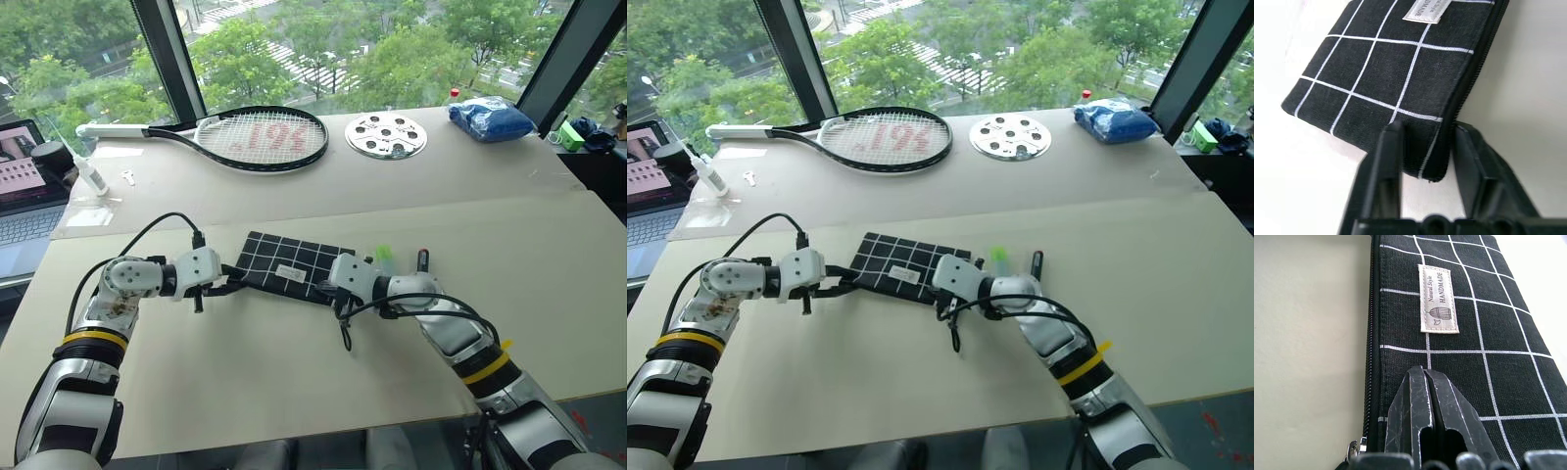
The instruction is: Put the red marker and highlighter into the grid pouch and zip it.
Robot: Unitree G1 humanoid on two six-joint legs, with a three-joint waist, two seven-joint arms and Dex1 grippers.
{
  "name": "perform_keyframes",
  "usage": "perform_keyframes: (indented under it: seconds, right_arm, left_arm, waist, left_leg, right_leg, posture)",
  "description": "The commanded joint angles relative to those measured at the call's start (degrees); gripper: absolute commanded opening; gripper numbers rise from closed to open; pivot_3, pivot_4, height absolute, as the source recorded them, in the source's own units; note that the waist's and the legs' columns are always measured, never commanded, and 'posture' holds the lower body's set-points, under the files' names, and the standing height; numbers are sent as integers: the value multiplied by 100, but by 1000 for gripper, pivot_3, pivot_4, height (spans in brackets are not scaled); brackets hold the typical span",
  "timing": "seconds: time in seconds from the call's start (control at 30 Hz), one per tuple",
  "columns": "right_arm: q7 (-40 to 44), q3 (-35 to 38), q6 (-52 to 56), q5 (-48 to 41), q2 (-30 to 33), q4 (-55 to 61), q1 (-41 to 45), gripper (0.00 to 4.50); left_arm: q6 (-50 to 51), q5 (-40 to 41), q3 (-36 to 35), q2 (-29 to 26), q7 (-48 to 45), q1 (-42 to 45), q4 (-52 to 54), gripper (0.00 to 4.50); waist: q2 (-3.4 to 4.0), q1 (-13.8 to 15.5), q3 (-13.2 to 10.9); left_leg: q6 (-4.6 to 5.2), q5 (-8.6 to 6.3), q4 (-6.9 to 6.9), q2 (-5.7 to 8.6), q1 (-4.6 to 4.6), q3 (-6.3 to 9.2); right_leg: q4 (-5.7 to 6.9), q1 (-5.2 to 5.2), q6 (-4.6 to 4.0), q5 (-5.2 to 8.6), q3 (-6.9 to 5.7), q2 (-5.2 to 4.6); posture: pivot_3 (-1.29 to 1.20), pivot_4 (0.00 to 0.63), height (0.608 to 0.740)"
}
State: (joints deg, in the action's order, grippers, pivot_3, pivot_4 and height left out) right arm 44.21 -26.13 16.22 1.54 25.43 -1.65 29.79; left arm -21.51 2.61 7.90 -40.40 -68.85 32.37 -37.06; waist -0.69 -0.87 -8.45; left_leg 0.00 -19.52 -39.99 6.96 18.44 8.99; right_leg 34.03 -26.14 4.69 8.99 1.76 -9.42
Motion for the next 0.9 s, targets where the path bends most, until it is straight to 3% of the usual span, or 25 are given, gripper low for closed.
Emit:
perform_keyframes:
  seconds: [0.03,0.3,0.4,0.6,0.77,0.9]
  right_arm:
    - [159,-5,81,64,14,-29,-140,0]
    - [85,191,-22,28,-94,-132,-57,0]
    - [-307,1195,551,-879,-648,-159,232,0]
    - [-243,2220,1465,-1705,-534,204,669,1791]
    - [-247,2783,2455,-2302,-216,655,766,3570]
    - [-119,3108,2957,-2694,342,1402,466,3570]
  left_arm:
    - [134,229,-128,54,-153,32,58,80]
    - [422,315,-167,-33,-190,-134,323,80]
    - [865,303,-202,-153,-151,-268,698,80]
    - [2160,498,-363,-332,-22,-776,1830,0]
    - [3483,849,-616,-327,313,-1049,2601,0]
    - [4797,1460,-1001,-223,674,-1184,3361,0]
  waist:
    - [0,-1,0]
    - [0,-12,0]
    - [-1,-21,0]
    - [0,-50,-2]
    - [0,-94,-2]
    - [1,-107,-4]
  left_leg:
    - [0,0,0,0,0,0]
    - [1,-1,2,-1,1,0]
    - [1,0,2,-2,2,0]
    - [6,-3,5,-8,11,28]
    - [5,-4,16,-16,11,27]
    - [8,-7,15,-15,19,27]
  right_leg:
    - [0,0,1,0,0,0]
    - [0,-1,2,-1,0,0]
    - [0,-2,1,-2,0,2]
    - [-2,-19,-2,-14,8,6]
    - [-2,-25,-2,-14,7,10]
    - [-3,-28,-2,-14,7,10]
  posture:
    - [0,150,740]
    - [0,150,740]
    - [0,150,740]
    - [0,150,740]
    - [0,150,740]
    - [0,150,740]
